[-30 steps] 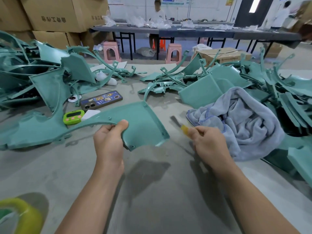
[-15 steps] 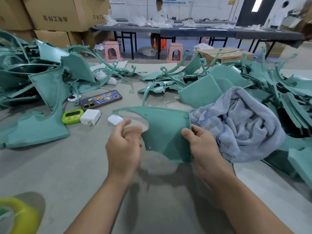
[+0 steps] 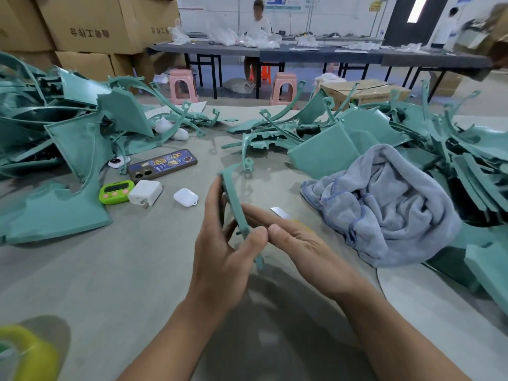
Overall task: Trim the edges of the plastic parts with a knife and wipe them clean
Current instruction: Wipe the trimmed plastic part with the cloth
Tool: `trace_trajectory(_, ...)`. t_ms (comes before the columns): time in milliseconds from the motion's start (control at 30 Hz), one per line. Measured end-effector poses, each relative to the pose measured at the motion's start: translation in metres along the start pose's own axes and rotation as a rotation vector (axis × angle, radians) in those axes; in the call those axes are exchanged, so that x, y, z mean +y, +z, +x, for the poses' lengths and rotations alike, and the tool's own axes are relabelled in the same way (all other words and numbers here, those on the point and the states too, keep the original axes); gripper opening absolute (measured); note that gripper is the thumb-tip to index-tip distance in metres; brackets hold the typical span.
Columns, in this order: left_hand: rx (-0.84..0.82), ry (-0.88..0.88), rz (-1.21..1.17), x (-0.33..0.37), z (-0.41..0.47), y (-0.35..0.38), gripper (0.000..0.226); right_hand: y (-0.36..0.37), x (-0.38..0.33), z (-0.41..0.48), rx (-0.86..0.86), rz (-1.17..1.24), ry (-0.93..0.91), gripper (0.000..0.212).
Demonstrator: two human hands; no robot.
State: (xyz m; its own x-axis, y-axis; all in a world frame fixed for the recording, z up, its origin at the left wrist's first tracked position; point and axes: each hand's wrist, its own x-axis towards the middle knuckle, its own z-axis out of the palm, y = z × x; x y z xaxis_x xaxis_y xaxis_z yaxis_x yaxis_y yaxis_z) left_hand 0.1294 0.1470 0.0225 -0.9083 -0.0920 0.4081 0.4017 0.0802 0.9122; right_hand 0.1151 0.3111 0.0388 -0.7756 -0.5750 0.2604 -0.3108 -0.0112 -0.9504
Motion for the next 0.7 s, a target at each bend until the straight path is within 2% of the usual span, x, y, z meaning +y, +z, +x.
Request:
trace_trajectory(67,0.148,-0.007,0.131,0.002,0.000,0.002,0.081,-0.001,-0.004,0.001,-0.053,-0.075,0.033,0.042)
trace_trajectory(133,0.311,-0.023,0.246,0.003,0.001,0.002,0.076,0.002,-0.004,0.003,0.029,-0.180,0.092,0.038)
trace_trajectory(233,0.510,-0.051,0.332,0.006,0.005,-0.003,0.074,-0.003,0.002,0.006,0.528,-0.515,0.219,0.037)
trace_trajectory(300,0.575,0.013,0.325,0.009,0.008,-0.009,0.075,-0.020,0.000,0.009,0.650,-0.855,0.276,0.044)
trace_trajectory(367,0.582,0.090,0.339,0.010,0.010,-0.013,0.076,-0.051,0.002,0.014,0.626,-1.110,0.368,0.051)
trace_trajectory(433,0.526,0.102,0.350,0.005,0.011,-0.009,0.072,-0.081,0.006,0.018,0.508,-1.317,0.534,0.057)
trace_trajectory(500,0.465,0.044,0.297,-0.002,0.012,-0.004,0.063,-0.099,0.014,0.018,0.397,-1.433,0.646,0.043)
trace_trajectory(600,0.365,-0.086,0.180,-0.012,0.021,-0.002,0.049,-0.109,0.019,0.021,0.341,-1.478,0.638,0.016)
trace_trajectory(700,0.292,-0.247,0.006,-0.020,0.034,-0.006,0.046,-0.108,0.011,0.025,0.468,-1.332,0.584,0.012)
